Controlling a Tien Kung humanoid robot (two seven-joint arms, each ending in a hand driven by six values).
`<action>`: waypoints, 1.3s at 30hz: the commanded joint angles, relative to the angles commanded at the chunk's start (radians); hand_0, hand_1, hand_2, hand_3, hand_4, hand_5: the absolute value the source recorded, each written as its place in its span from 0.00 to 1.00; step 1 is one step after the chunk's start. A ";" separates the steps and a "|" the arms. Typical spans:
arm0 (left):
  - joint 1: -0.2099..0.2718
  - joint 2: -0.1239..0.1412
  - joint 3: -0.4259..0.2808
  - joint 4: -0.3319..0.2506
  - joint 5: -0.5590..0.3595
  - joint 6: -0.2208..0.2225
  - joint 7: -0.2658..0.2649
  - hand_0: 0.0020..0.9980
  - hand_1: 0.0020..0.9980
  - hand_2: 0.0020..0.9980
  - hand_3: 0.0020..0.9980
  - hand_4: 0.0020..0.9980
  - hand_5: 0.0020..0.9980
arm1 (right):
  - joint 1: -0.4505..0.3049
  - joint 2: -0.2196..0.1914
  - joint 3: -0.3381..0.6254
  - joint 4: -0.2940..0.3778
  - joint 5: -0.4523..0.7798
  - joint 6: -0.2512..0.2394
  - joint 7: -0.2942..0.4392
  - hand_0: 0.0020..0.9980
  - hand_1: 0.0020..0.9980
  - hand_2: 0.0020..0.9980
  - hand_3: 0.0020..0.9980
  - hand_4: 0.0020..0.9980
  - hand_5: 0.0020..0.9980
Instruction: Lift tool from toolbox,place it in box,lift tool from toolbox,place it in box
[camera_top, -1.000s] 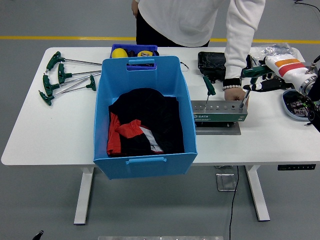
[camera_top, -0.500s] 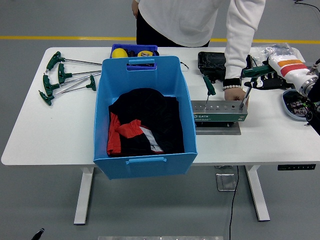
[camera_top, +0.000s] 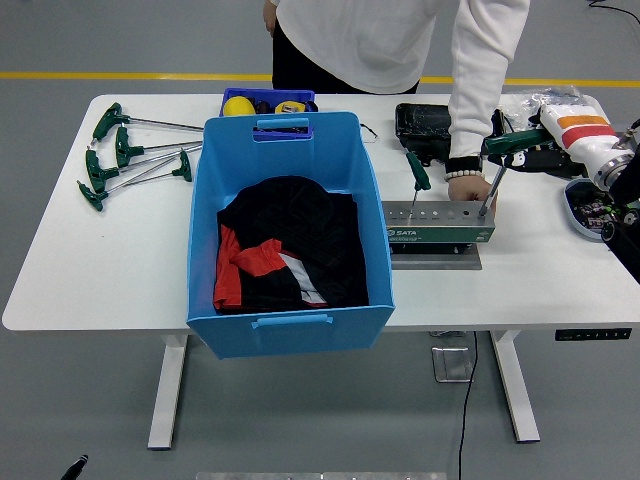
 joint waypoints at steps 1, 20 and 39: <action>0.000 0.000 0.000 0.000 0.000 0.000 0.000 0.82 0.89 0.88 0.79 0.76 0.65 | -0.001 0.002 -0.002 -0.002 0.005 -0.007 0.000 0.12 0.06 0.11 0.11 1.00 0.83; 0.000 -0.003 -0.011 0.001 0.009 0.000 0.003 0.82 0.89 0.88 0.78 0.76 0.64 | -0.010 0.015 -0.021 -0.021 0.077 -0.126 0.037 0.06 0.00 0.01 0.00 1.00 0.67; 0.021 -0.002 -0.041 0.005 0.045 0.000 0.013 0.82 0.89 0.88 0.78 0.76 0.64 | -0.029 -0.042 0.007 0.084 0.133 -0.215 0.066 0.04 0.00 0.00 0.00 1.00 0.57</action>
